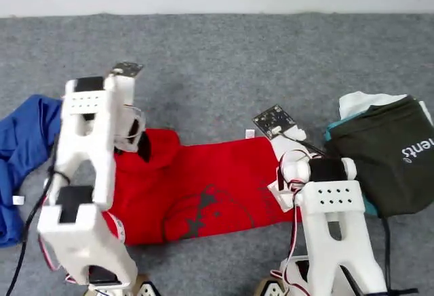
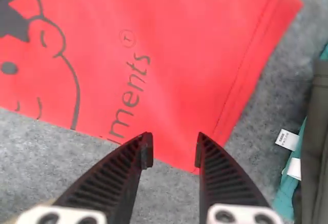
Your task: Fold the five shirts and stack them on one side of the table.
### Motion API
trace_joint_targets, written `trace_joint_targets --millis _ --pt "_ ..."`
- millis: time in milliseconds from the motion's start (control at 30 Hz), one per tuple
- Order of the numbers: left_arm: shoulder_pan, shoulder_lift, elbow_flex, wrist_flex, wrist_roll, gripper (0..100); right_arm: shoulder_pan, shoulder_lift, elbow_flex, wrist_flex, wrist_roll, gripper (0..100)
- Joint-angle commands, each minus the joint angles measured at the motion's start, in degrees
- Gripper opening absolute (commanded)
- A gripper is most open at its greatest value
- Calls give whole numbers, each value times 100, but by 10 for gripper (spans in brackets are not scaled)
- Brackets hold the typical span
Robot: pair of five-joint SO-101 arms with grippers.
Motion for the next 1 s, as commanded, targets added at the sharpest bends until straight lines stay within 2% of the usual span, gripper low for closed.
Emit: trace_joint_targets --millis 0,67,267,467,667,967 --pt "97 510 -637 -18 352 229 -84 -136 -9 -92 -53 144" --pt "-9 791 -919 88 369 229 -84 -136 -9 -92 -53 144" --pt "-396 1002 -1789 1090 396 228 -84 -136 0 -84 -53 144" --pt "-967 527 -1147 1064 343 228 -84 -136 0 -84 -53 144" --pt "-993 492 -778 1002 105 228 -92 -136 0 -84 -53 144" --pt "-993 501 -743 299 88 228 -92 -136 0 -92 -62 144"
